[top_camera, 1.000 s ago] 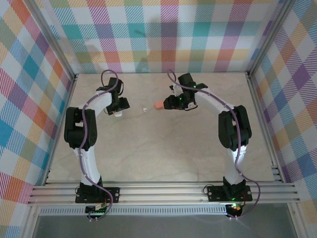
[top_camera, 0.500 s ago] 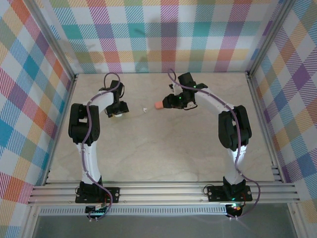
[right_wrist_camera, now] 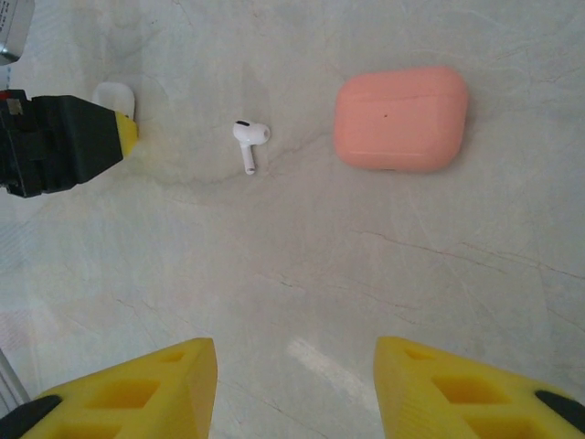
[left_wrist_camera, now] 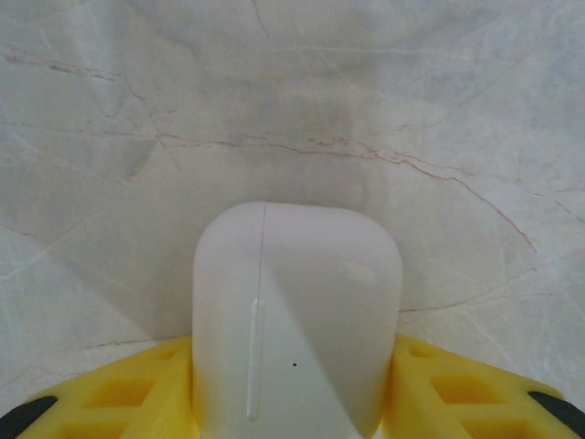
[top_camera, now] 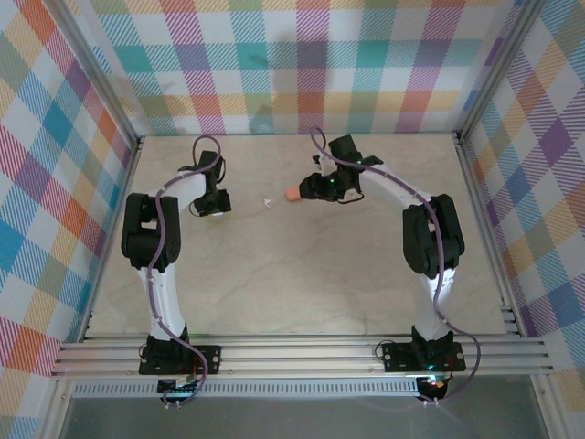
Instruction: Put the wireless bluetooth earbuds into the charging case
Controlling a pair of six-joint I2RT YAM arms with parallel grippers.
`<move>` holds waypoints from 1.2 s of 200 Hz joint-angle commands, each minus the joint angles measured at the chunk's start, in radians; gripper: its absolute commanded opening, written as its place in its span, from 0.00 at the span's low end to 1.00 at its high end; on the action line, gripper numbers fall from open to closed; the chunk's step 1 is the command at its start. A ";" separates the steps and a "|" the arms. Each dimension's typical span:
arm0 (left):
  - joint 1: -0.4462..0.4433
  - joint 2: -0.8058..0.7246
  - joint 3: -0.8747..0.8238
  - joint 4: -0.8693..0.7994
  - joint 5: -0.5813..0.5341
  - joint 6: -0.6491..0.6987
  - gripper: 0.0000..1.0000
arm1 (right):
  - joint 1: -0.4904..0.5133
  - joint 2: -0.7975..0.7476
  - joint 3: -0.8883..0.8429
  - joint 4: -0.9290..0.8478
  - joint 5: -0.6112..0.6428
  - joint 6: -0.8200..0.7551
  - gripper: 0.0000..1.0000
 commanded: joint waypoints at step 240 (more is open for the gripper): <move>-0.417 -0.296 -0.235 -0.018 0.294 0.360 0.32 | -0.177 -0.362 -0.446 0.139 -0.154 0.188 0.50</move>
